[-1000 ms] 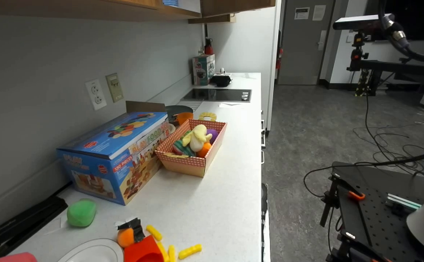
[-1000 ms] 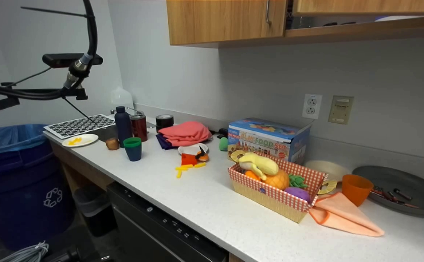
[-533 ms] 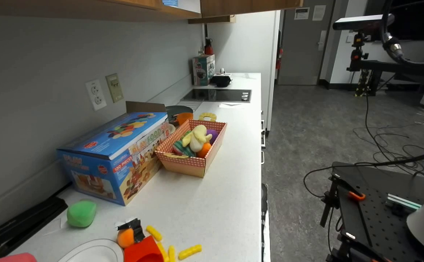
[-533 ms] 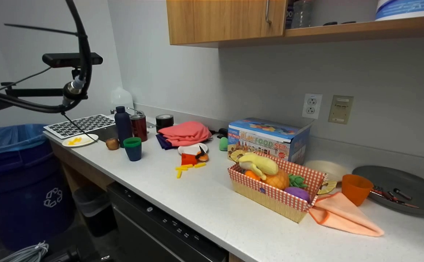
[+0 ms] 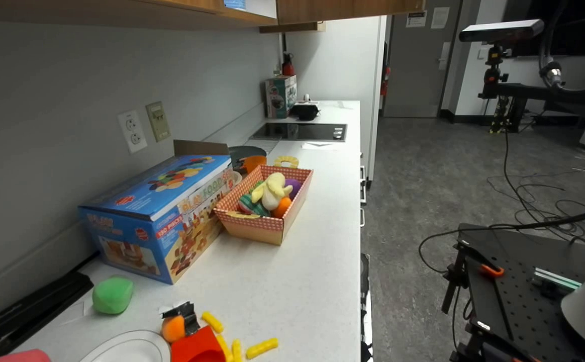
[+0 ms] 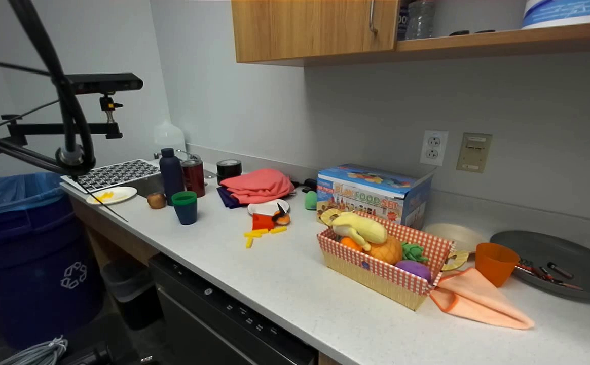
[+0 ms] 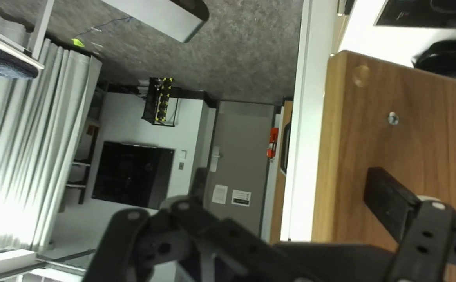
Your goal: Close the left door of the open upper cabinet then open the right door
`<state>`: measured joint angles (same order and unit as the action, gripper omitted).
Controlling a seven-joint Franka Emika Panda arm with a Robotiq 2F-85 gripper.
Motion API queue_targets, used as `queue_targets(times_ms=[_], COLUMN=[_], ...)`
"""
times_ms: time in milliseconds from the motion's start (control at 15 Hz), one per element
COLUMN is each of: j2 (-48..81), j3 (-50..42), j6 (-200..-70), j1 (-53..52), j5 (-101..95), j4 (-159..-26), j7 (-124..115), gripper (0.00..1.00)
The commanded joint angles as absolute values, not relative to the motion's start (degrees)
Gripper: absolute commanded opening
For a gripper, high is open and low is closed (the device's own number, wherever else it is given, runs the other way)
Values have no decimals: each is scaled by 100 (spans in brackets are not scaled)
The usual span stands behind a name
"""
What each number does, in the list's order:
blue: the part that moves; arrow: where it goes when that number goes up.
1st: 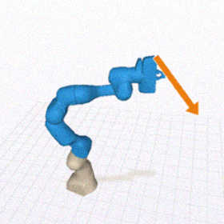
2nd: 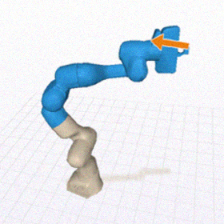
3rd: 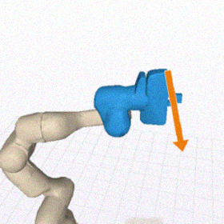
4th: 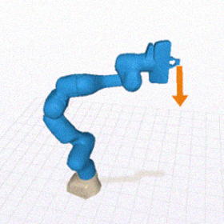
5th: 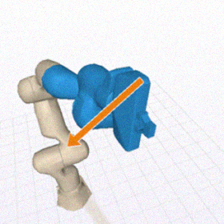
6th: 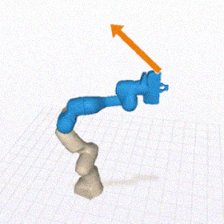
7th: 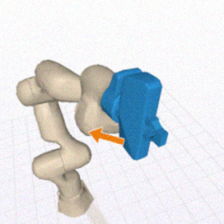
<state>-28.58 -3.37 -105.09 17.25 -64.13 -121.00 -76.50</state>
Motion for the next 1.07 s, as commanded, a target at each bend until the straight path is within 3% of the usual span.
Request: queue_targets(times_ms=[0,667,1000], j2=[-3128,-3848,-3985], j3=[-303,42,26], j6=[-10318,-11322,-11900], j1=[1515,-64,-186], j5=[-6914,-6525,-6410], j4=[-12321,-12604,-12801], j7=[-8481,-7827,-7549], gripper=[100,100,100])
